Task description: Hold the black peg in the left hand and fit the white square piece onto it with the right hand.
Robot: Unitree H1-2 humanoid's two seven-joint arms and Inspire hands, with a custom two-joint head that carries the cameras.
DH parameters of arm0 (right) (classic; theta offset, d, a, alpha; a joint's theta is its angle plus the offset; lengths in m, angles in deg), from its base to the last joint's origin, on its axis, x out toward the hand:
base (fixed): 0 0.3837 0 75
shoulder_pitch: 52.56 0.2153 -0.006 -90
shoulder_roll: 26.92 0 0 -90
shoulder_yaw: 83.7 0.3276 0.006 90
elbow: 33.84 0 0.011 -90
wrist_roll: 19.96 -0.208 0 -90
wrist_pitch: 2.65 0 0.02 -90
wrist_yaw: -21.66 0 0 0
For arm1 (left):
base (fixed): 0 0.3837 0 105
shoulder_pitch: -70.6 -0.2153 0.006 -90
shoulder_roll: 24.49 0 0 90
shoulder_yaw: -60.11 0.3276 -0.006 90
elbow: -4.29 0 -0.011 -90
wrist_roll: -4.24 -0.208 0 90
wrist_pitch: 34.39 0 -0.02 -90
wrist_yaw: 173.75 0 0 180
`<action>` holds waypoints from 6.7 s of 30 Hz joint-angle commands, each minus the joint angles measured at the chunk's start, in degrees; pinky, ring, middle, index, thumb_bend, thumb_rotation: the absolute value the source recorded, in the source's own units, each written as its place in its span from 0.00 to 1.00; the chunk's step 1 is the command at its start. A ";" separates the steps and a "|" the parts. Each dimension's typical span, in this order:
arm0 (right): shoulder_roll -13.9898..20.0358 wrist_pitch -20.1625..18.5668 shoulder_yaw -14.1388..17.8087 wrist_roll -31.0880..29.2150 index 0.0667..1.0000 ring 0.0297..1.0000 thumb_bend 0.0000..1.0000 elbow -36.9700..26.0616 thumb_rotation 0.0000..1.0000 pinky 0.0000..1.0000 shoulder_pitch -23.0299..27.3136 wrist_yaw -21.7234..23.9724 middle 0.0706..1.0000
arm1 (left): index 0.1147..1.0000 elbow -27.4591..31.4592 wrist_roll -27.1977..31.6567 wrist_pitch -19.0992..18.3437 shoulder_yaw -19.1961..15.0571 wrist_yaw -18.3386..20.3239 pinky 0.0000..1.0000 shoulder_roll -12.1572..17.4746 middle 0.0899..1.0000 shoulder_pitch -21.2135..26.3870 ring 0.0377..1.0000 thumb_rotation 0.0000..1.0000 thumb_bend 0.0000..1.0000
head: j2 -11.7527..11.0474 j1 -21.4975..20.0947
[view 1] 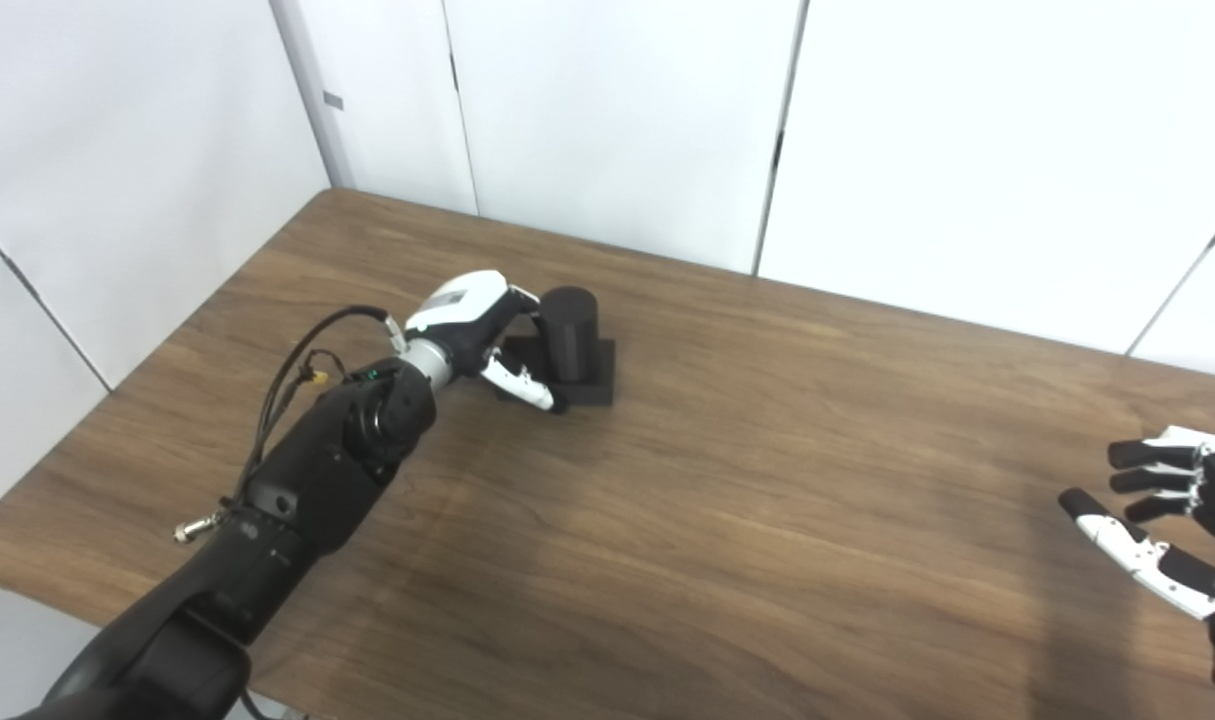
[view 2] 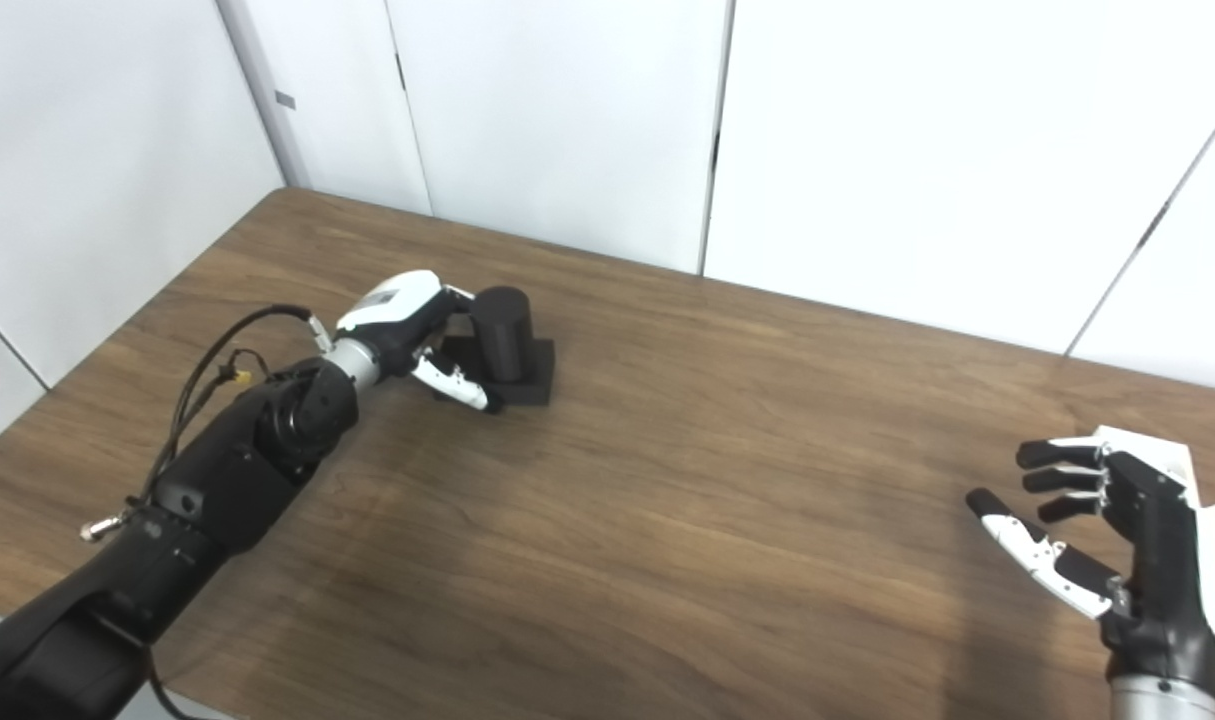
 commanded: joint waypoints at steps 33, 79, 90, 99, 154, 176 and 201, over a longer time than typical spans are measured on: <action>1.33 4.27 0.60 -3.09 0.45 0.55 0.49 0.29 0.12 0.44 1.33 -0.18 0.59 | 0.42 4.05 -2.82 17.32 17.06 5.37 0.73 -8.13 0.82 -1.54 0.89 0.07 0.52 | 1.09 -3.06; 23.35 -5.84 -3.73 8.98 0.46 0.68 0.50 1.17 0.13 0.55 19.72 18.27 0.73 | 0.42 -3.87 -7.62 27.44 23.21 5.03 0.76 -1.89 0.81 2.98 0.88 0.06 0.52 | -5.37 -38.76; 29.88 -2.44 -6.57 12.02 0.72 0.76 0.64 17.24 0.03 0.62 27.74 19.73 0.80 | 0.42 -6.73 -7.01 32.13 21.41 1.85 0.73 -1.02 0.79 2.80 0.85 0.06 0.52 | -7.60 -42.33; 31.59 -2.05 -8.19 12.35 0.76 0.81 0.63 25.52 0.08 0.64 31.34 21.45 0.84 | 0.42 -7.11 -7.22 33.20 20.47 1.47 0.73 -0.92 0.79 2.18 0.84 0.06 0.52 | -8.01 -42.49; 33.13 -6.62 -22.19 20.44 0.97 1.00 0.94 39.26 0.29 1.00 40.99 36.50 0.99 | 0.42 -4.10 -5.97 30.57 19.80 4.13 0.73 -1.06 0.80 0.47 0.85 0.06 0.52 | -6.54 -40.05; 29.83 -3.73 -25.67 22.49 0.88 0.95 0.83 48.35 0.19 0.97 43.56 30.67 0.94 | 0.42 -0.24 -5.09 28.02 19.27 6.01 0.74 -0.22 0.80 -0.41 0.85 0.06 0.52 | -5.41 -39.19; 31.87 0.08 -27.17 24.12 0.70 0.89 0.79 51.50 0.15 0.85 43.57 28.95 0.87 | 0.42 0.66 -4.89 27.77 18.74 6.74 0.74 0.35 0.80 -0.75 0.85 0.06 0.52 | -4.57 -39.23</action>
